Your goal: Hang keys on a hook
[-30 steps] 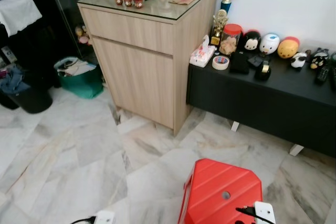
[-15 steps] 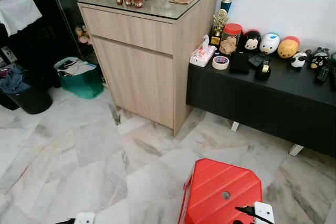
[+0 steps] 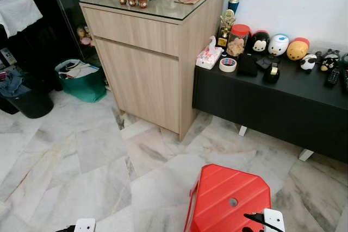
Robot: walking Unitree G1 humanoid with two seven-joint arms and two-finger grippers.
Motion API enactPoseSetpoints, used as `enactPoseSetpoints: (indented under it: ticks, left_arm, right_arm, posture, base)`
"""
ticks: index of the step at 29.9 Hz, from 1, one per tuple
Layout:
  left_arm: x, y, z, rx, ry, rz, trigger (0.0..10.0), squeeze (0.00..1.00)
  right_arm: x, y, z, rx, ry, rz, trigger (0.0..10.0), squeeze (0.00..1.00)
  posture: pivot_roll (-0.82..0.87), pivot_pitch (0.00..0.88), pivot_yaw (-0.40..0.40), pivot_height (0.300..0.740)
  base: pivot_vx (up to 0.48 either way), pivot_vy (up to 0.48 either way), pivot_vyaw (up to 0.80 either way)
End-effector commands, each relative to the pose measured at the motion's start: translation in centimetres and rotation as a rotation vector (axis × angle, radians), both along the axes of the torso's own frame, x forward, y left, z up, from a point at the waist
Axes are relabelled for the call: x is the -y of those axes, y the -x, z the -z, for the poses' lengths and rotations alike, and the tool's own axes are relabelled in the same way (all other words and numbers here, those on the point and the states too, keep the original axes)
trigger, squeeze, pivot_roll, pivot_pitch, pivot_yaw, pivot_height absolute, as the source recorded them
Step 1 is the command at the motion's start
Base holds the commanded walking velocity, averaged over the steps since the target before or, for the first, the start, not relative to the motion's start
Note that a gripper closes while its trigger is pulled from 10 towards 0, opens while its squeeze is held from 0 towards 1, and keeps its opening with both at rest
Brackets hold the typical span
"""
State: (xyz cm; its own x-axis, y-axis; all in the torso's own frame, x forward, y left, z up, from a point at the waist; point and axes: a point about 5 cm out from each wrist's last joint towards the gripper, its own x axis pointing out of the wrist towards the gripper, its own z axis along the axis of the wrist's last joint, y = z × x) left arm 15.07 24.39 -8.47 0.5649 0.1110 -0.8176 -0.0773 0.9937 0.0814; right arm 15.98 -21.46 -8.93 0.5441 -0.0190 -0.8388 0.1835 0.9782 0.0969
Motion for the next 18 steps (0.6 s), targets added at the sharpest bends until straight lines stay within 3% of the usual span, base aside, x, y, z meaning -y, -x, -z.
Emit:
enactPoseSetpoints:
  ticks: [1, 9, 18]
  left_arm:
    - [0.0, 0.8, 0.3, -0.029, 0.014, -0.019, 10.0, 0.00]
    - [-0.1, 1.8, 0.7, -0.055, 0.021, -0.034, 10.0, 0.00]
    - [0.0, 2.1, 0.8, -0.060, 0.027, -0.036, 10.0, 0.00]
  right_arm:
    - [0.3, -0.2, -0.2, 0.017, 0.011, -0.006, 10.0, 0.00]
    - [0.4, -0.3, -0.2, 0.020, 0.012, -0.012, 10.0, 0.00]
    - [0.4, -0.3, -0.2, 0.011, 0.018, -0.018, 10.0, 0.00]
  posture:
    - [-0.04, 0.000, 0.006, 0.740]
    - [-0.04, 0.000, 0.003, 0.740]
    - [-0.04, 0.000, 0.004, 0.740]
  base:
    - [0.000, 0.000, 0.00]
    - [0.000, 0.000, 0.00]
    - [0.000, 0.000, 0.00]
